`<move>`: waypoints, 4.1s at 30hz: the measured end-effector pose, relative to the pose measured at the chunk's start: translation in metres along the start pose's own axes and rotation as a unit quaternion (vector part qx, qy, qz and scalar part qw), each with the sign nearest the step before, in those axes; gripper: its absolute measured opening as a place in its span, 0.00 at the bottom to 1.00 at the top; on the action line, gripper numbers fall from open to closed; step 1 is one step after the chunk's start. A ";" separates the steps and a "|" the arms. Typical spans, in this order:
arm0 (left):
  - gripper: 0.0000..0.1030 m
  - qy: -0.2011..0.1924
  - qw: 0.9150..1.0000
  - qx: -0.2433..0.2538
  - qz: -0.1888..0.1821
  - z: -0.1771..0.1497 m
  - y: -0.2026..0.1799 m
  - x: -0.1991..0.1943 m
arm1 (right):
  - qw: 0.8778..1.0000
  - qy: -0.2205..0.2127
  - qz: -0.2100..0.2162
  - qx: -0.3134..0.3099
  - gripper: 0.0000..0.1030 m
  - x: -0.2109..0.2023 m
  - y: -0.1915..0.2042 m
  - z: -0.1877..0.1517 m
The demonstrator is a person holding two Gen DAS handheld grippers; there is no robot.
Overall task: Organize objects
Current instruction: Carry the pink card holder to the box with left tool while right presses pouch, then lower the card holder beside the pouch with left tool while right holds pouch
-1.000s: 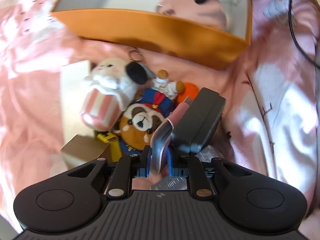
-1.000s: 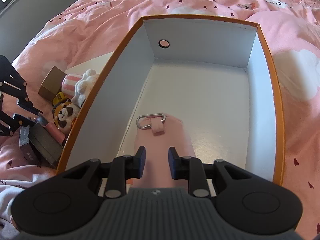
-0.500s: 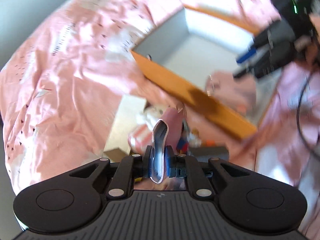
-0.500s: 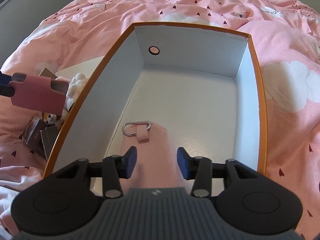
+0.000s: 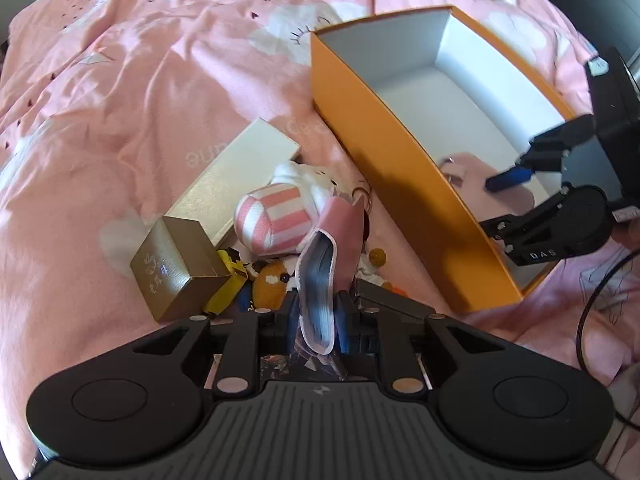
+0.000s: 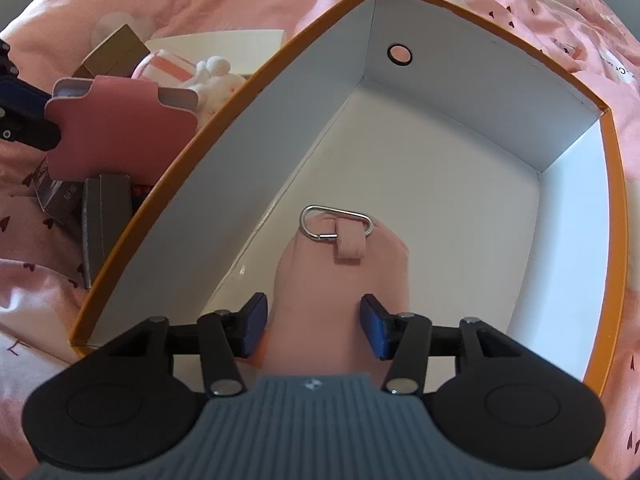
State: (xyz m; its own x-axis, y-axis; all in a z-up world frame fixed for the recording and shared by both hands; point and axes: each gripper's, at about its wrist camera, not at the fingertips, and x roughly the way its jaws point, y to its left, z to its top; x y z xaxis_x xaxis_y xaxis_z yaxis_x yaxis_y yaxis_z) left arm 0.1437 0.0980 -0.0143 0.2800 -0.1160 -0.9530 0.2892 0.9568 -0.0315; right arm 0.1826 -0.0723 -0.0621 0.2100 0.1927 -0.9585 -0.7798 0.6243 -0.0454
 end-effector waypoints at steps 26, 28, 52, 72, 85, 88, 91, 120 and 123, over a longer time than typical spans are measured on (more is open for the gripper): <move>0.26 0.139 0.988 0.073 -0.006 0.056 -0.017 0.034 | 0.999 -0.012 -0.013 0.036 0.28 -0.034 -0.036 -0.007; 0.24 0.134 0.989 0.055 -0.010 0.054 -0.015 0.030 | 0.996 -0.013 0.016 0.089 0.28 -0.042 -0.053 -0.017; 0.20 -0.131 0.979 -0.116 -0.109 0.058 -0.066 -0.057 | 0.964 -0.055 0.046 0.255 0.26 -0.084 -0.109 -0.072; 0.19 -0.105 0.944 -0.228 -0.213 0.046 -0.140 0.078 | 0.982 -0.050 0.021 0.181 0.24 -0.089 -0.111 -0.068; 0.19 -0.068 0.945 -0.270 -0.170 0.055 -0.151 0.086 | 0.997 -0.012 -0.008 0.078 0.14 -0.077 -0.091 -0.067; 0.21 -0.059 0.946 -0.261 -0.184 0.058 -0.157 0.088 | 0.996 -0.012 -0.008 0.085 0.12 -0.078 -0.093 -0.066; 0.24 -0.049 0.938 -0.268 -0.217 0.056 -0.153 0.090 | 0.995 -0.015 -0.001 0.095 0.12 -0.080 -0.097 -0.068; 0.20 -0.048 0.917 -0.284 -0.277 0.061 -0.138 0.092 | 0.997 -0.035 -0.030 0.064 0.11 -0.095 -0.079 -0.074; 0.18 -0.046 0.926 -0.268 -0.263 0.066 -0.146 0.094 | 0.996 -0.040 -0.036 0.066 0.11 -0.098 -0.081 -0.074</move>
State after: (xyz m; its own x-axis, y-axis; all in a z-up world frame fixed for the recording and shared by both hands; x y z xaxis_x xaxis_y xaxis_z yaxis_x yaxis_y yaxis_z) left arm 0.1883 -0.0699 -0.0794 0.3139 -0.6021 -0.7341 -0.0818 0.7532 -0.6527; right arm 0.1813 -0.1976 0.0151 0.3139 0.2000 -0.9282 -0.6773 0.7322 -0.0713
